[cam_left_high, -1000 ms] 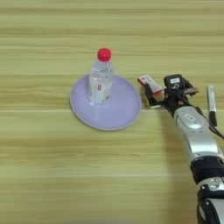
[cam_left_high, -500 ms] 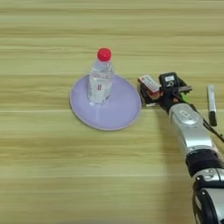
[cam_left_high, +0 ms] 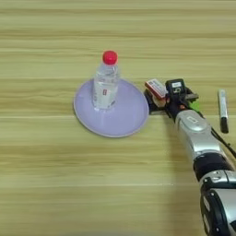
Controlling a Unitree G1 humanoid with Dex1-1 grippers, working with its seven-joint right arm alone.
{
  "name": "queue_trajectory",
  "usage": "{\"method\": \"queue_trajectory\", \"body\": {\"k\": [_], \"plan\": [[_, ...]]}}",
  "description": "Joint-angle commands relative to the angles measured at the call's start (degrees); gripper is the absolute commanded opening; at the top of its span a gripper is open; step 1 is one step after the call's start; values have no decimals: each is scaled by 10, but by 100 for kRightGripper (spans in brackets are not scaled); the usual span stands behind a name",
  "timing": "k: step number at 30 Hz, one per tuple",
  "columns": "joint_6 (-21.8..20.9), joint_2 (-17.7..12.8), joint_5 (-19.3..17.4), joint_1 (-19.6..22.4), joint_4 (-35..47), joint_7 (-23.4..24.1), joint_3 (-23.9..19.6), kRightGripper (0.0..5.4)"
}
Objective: Move the objects on the table
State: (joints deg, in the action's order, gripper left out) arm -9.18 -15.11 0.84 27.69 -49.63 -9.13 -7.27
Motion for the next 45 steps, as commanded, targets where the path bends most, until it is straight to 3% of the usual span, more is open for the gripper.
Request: {"method": "queue_trajectory", "body": {"k": [1,7,16,30,45], "plan": [[-10,-14,-13,50,6,-6,-9,539],[6,-8,-40,55,-6,-30,-19,539],[11,-9,-42,57,-15,-33,-19,383],[8,-11,-46,63,-28,-33,-21,215],[8,-9,-47,58,-4,-31,-21,210]]}}
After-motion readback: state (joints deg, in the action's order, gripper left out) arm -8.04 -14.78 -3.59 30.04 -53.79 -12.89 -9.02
